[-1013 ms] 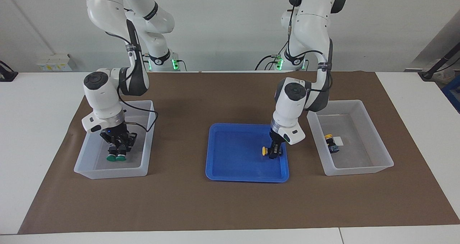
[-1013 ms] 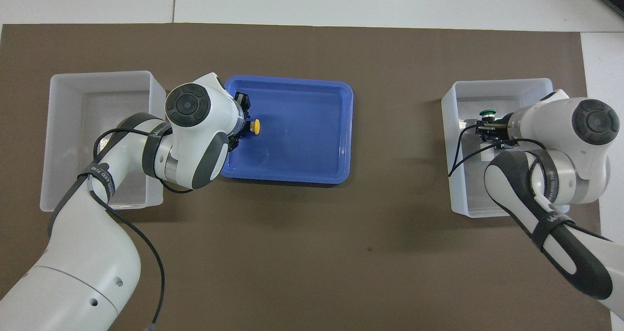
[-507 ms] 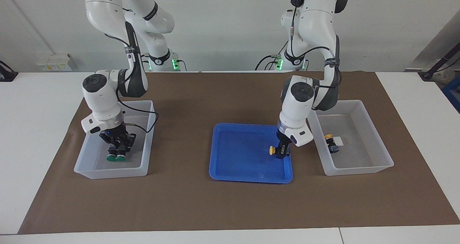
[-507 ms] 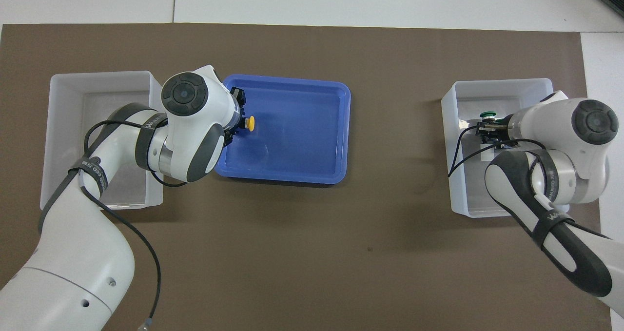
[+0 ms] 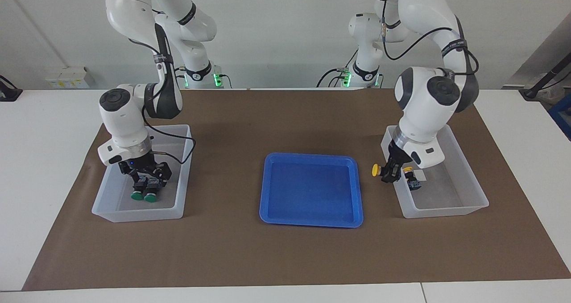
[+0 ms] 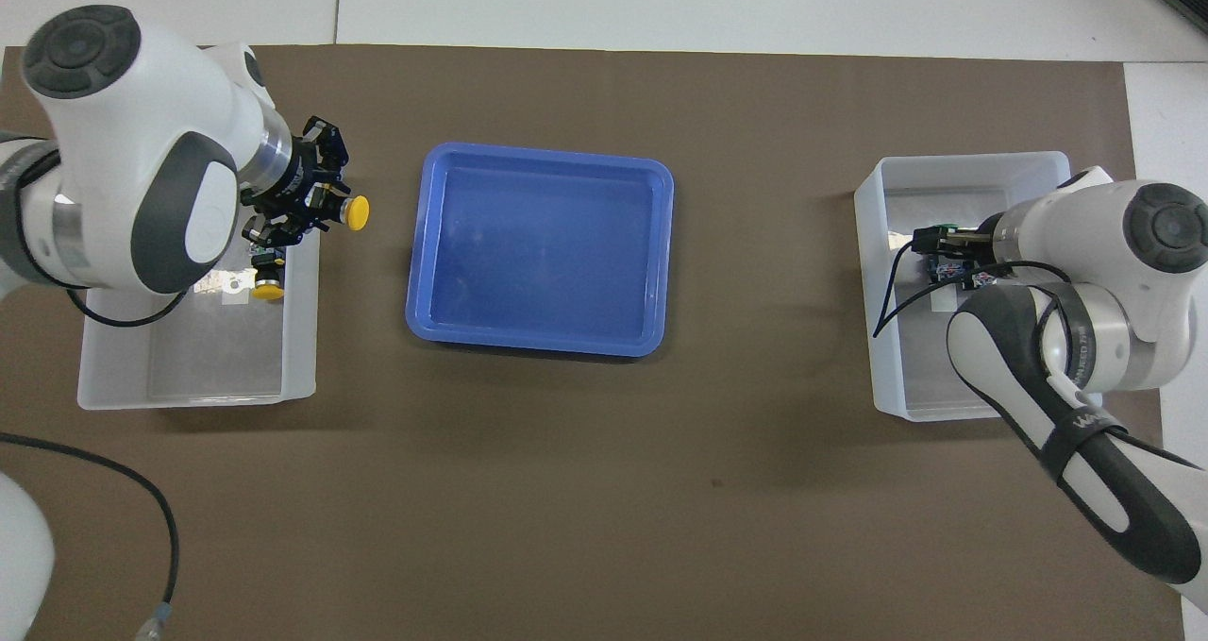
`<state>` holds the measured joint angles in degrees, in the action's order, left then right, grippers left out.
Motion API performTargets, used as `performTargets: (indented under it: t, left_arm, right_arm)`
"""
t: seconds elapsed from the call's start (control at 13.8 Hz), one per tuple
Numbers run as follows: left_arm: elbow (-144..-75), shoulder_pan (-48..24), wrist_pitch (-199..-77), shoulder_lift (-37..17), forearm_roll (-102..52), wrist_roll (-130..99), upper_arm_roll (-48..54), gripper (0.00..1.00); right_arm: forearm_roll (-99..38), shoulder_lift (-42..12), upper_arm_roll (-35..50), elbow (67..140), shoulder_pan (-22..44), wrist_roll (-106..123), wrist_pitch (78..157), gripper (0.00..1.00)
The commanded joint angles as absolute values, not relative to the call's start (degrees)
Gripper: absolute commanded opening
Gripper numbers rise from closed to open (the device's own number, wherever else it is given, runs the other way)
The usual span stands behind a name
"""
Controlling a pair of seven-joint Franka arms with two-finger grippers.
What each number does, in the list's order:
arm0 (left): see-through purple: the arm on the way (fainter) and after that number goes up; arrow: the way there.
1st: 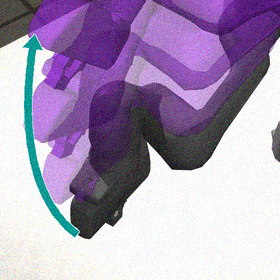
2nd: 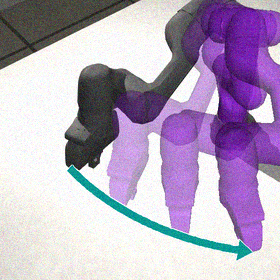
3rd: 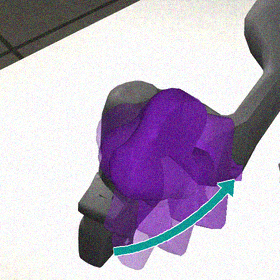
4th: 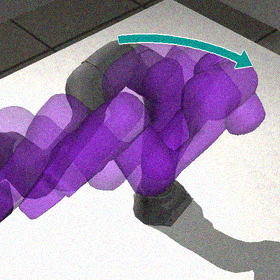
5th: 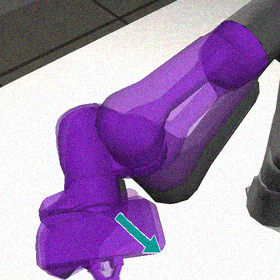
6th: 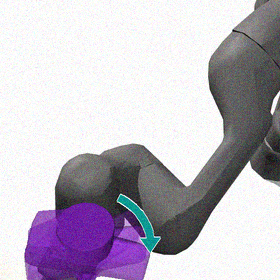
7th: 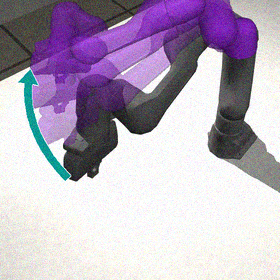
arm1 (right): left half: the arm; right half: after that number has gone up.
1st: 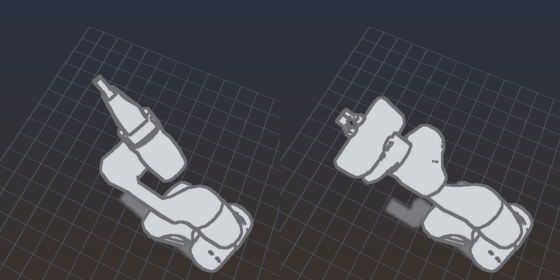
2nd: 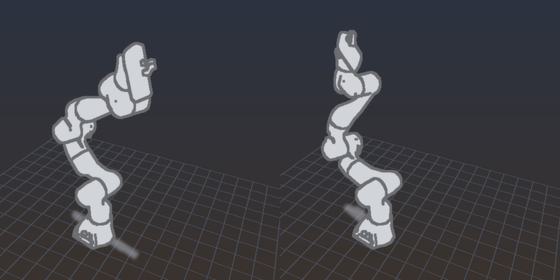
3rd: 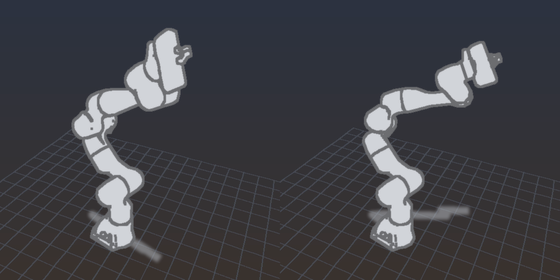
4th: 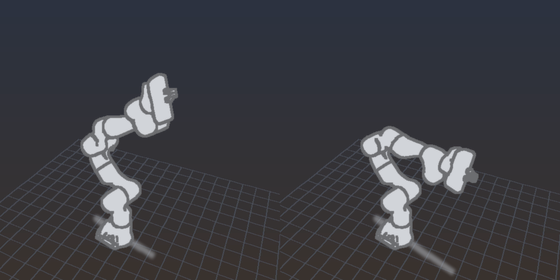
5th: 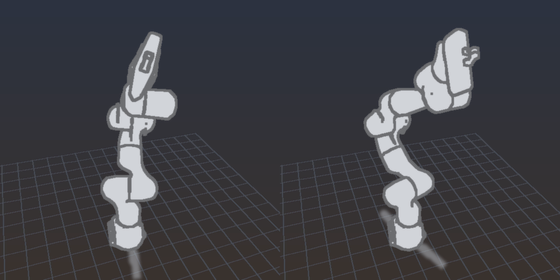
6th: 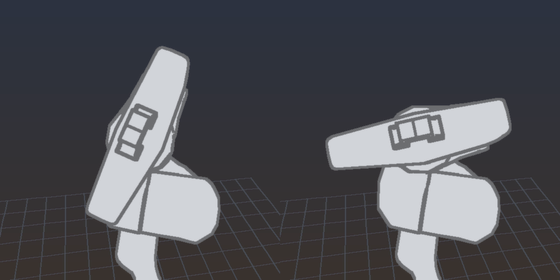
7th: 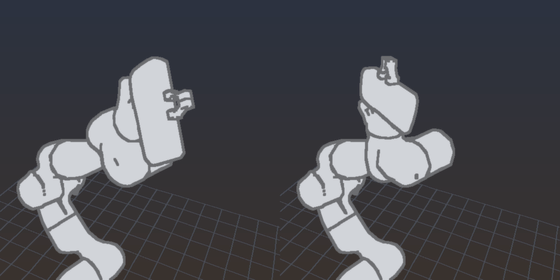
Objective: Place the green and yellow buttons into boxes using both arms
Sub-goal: 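Carry the second yellow button to the bin with the left gripper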
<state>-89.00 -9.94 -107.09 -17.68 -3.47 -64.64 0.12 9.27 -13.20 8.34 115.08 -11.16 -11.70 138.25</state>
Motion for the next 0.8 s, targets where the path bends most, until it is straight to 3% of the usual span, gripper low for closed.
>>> performTargets:
  t: [0.0,0.22,0.72]
  left_arm:
    - [-86.4,-6.9,-101.4,-17.8,-5.2,-55.3,0.7,0.00]
    - [-86.7,-6.6,-101.2,-17.0,-5.3,-46.6,0.1,0.00]
    - [-87.7,-2.1,-99.9,-16.2,-5.3,-25.4,-0.3,0.00]
  right_arm:
    - [8.3,-10.8,9.4,110.5,-10.0,-11.4,131.1,1.00]
    - [7.8,-9.0,12.4,104.4,-9.7,-12.0,120.7,1.00]
    - [3.2,-0.4,14.3,102.7,-9.6,-11.2,110.4,1.00]
